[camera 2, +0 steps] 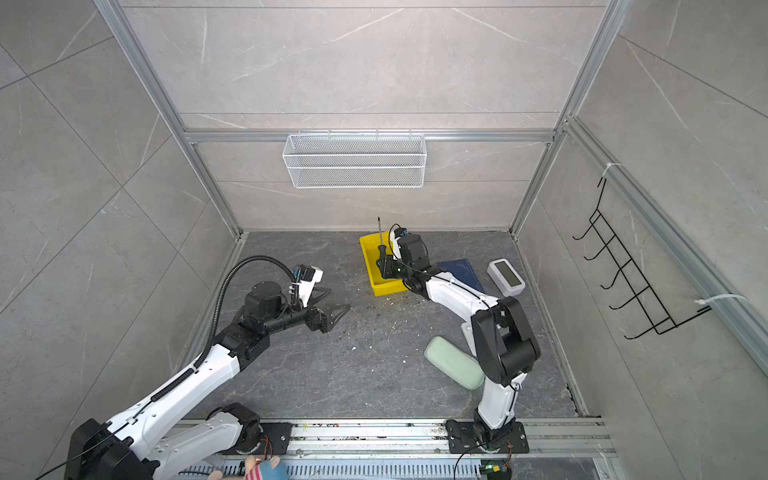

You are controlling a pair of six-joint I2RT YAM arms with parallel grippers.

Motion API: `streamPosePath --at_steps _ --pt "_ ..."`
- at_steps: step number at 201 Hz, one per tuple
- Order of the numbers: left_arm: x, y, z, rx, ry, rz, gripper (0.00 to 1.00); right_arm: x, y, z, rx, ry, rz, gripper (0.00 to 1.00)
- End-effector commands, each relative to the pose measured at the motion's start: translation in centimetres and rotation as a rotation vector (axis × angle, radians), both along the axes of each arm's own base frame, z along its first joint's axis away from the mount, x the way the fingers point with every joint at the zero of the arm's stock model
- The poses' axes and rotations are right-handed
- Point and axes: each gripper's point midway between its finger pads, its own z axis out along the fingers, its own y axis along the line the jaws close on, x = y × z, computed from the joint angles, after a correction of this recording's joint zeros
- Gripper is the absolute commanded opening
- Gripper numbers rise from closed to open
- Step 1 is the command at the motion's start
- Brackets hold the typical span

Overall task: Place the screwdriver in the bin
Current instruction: 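Carry the screwdriver with the right gripper over the yellow bin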

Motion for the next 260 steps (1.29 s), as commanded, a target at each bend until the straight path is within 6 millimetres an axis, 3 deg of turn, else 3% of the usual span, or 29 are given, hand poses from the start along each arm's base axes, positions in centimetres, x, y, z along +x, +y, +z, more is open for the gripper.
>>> streamPosePath --at_steps 1,42,95,176,223,260 --pt "0.4 -0.2 1.4 -0.014 -0.098 0.001 1.0 2.0 -0.4 -0.7 -0.085 -0.014 -0.015 0.0" --pt "0.2 -0.1 0.4 -0.004 -0.085 0.006 1.0 4.6 -0.8 -3.4 -0.145 0.02 -0.056 0.0" --pt "0.2 0.0 -0.2 0.005 -0.079 0.013 1.0 6.4 -0.9 -6.9 -0.202 0.082 -0.061 0.0" --pt "0.3 0.0 -0.4 0.005 -0.076 0.016 1.0 6.8 -0.9 -11.2 -0.263 0.166 -0.043 0.0" --pt "0.4 0.0 -0.5 0.002 -0.074 0.023 1.0 6.8 -0.9 -11.6 -0.277 0.171 -0.035 0.0" --pt "0.5 0.0 -0.5 0.0 -0.076 0.026 1.0 7.0 -0.5 -10.5 -0.268 0.15 -0.02 0.26"
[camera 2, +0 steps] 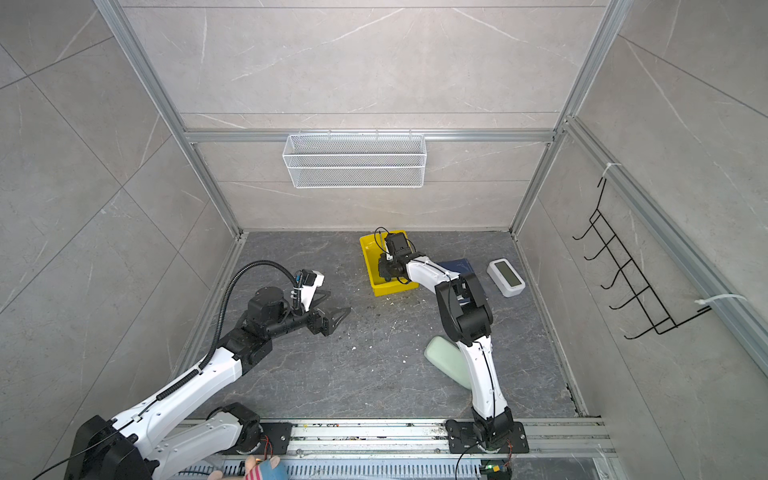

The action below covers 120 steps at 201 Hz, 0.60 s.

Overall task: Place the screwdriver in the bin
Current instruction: 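Carry the screwdriver with the right gripper over the yellow bin, then lower the screwdriver into the bin and open the right gripper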

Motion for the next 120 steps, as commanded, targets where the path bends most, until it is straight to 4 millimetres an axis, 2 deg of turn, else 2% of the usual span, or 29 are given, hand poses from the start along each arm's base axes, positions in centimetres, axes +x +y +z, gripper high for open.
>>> streamPosePath --at_steps 1,35,49,84,120 --pt "0.3 -0.1 0.8 -0.012 -0.051 0.004 1.0 0.6 0.1 0.8 -0.011 -0.021 0.015 0.27" --pt "0.3 -0.1 0.9 -0.012 -0.057 0.003 1.0 0.5 0.1 2.7 0.0 -0.057 0.026 0.52" --pt "0.3 -0.1 0.9 -0.012 -0.057 0.003 1.0 0.3 0.0 4.0 0.01 -0.082 0.027 0.6" --pt "0.4 0.0 0.7 -0.016 -0.048 0.016 1.0 -0.8 -0.3 7.3 0.037 -0.153 0.051 0.69" --pt "1.0 0.7 0.4 -0.004 -0.045 0.069 1.0 -3.0 -1.4 10.5 0.052 -0.236 0.059 0.79"
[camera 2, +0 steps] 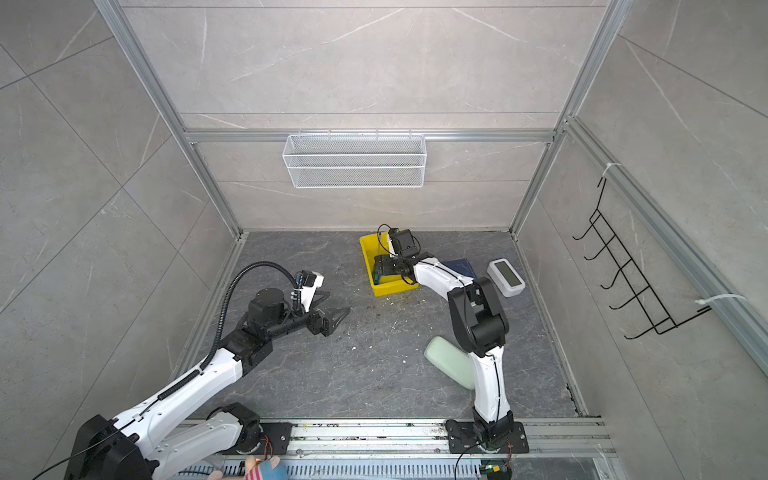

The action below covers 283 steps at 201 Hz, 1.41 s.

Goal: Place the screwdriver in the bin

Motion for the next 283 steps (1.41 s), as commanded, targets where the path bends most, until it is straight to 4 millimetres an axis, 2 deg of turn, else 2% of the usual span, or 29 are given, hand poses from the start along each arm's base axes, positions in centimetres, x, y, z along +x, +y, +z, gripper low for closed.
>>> streamPosePath --at_steps 1,40,68,95,139,173,199,222,247,283 --pt "0.7 0.3 1.0 -0.015 -0.045 0.042 1.0 -0.8 -0.5 4.7 0.034 -0.12 0.016 0.79" --pt "1.3 1.3 0.1 0.046 -0.035 0.097 1.0 -4.1 -3.7 7.4 0.03 -0.226 -0.053 0.87" --pt "2.0 2.9 -0.8 0.09 -0.049 0.168 1.0 -7.0 -7.3 8.5 -0.023 -0.265 -0.15 0.94" --pt "2.8 5.4 -2.0 0.112 -0.042 0.252 1.0 -10.0 -11.0 8.8 -0.127 -0.295 -0.217 0.98" --pt "4.9 11.5 -3.8 0.13 -0.049 0.457 1.0 -13.5 -16.4 9.3 -0.199 -0.422 -0.326 0.99" --pt "5.8 17.6 -5.7 0.211 -0.081 0.672 1.0 -14.8 -19.8 8.3 -0.28 -0.523 -0.391 0.99" --pt "6.1 21.3 -7.1 0.28 -0.119 0.808 1.0 -14.9 -22.0 6.0 -0.323 -0.517 -0.44 0.99" --pt "6.8 22.8 -8.5 0.281 -0.107 0.871 1.0 -14.7 -22.8 4.1 -0.317 -0.529 -0.46 0.99" --pt "7.5 23.6 -10.4 0.287 -0.094 0.904 1.0 -14.4 -23.3 2.5 -0.285 -0.53 -0.48 0.99" --pt "9.0 24.4 -10.2 0.284 -0.139 0.923 1.0 -13.9 -23.6 0.7 -0.256 -0.556 -0.476 0.99"
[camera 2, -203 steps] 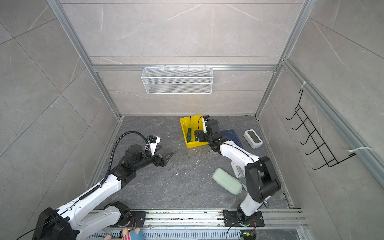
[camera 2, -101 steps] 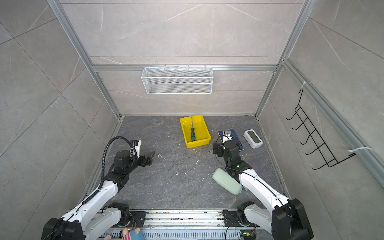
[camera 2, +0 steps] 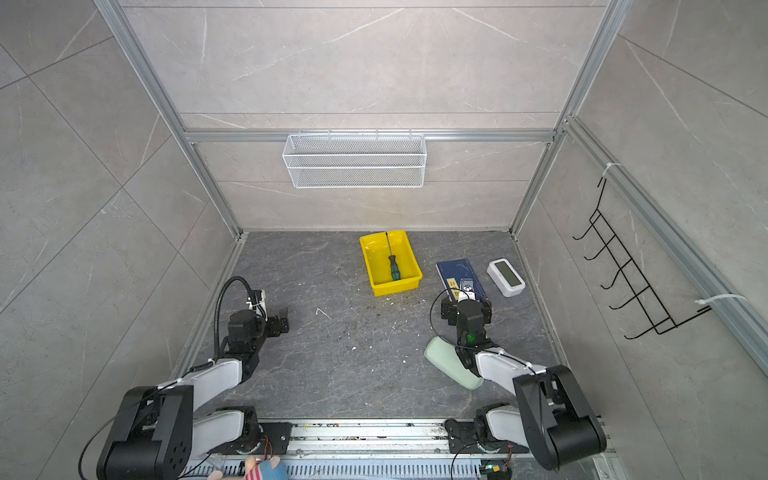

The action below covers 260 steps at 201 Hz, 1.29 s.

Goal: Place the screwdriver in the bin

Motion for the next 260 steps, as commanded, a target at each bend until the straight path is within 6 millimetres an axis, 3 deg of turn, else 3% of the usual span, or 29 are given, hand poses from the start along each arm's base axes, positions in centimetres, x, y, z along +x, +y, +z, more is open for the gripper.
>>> streamPosePath --at_steps 1,33,68,114,260 --pt "2.3 1.0 3.7 0.029 -0.171 0.022 1.0 0.8 0.0 1.1 0.034 -0.12 0.013 0.99" --pt "3.2 2.4 2.8 -0.005 -0.166 0.05 1.0 0.8 -0.2 -0.4 0.061 -0.144 0.025 0.99" --pt "3.9 2.6 1.0 -0.023 -0.147 0.05 1.0 1.3 0.2 -0.8 0.078 -0.121 0.072 0.99" --pt "4.6 2.5 0.4 -0.028 -0.085 0.037 1.0 2.6 0.1 -1.6 0.102 -0.033 0.079 0.99" --pt "4.6 2.6 0.4 -0.021 -0.087 0.042 1.0 2.7 0.0 -1.5 0.096 -0.038 0.078 0.99"
